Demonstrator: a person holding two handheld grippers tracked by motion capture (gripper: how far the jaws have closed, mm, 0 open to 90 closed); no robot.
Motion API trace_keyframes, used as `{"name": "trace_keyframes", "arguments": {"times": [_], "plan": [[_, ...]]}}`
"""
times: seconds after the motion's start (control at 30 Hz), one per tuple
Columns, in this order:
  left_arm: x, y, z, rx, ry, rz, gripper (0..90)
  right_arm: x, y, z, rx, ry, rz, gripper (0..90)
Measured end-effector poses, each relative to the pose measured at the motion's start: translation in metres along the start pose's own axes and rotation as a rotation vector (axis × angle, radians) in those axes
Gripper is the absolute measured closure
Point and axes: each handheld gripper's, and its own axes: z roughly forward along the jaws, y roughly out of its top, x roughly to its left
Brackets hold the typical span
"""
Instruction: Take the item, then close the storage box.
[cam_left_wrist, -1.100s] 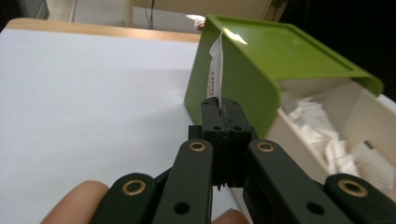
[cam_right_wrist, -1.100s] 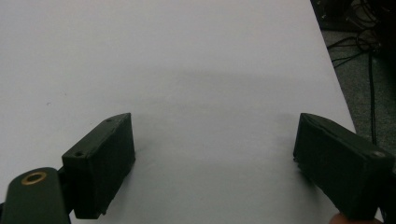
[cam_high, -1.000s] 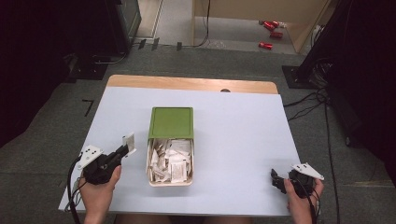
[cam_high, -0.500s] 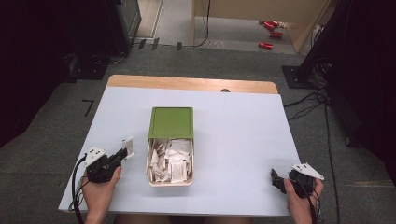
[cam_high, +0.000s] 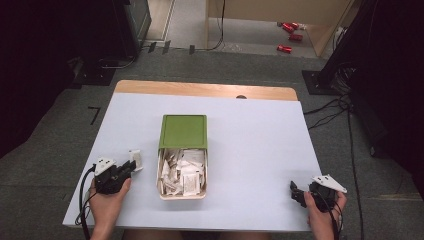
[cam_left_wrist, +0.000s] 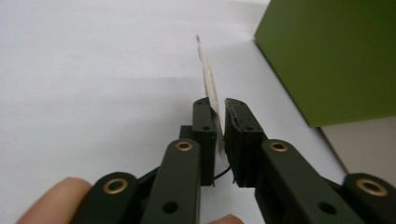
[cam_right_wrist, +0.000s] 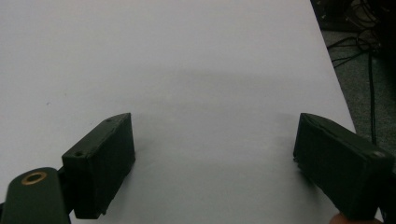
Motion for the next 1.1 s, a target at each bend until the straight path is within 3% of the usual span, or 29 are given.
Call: {"name": "trace_keyframes", "arguments": {"times": [0.23,0.5,0.93,1.1], "plan": [[0.009,0.001,-0.003,-0.014,0.035,-0.018,67.6,0.000,0.000,0.000,-0.001,0.000,0.001,12.1],[0.018,0.004,-0.012,-0.039,0.073,-0.042,62.3,0.000,0.000,0.000,0.000,0.000,0.000,12.1],[-0.001,0.009,-0.028,-0.064,0.017,-0.021,59.3,0.000,0.000,0.000,0.001,0.000,0.000,12.1],[-0.015,0.012,-0.035,-0.066,-0.025,0.001,58.2,0.000,0.000,0.000,0.001,0.000,0.000,12.0]]}}
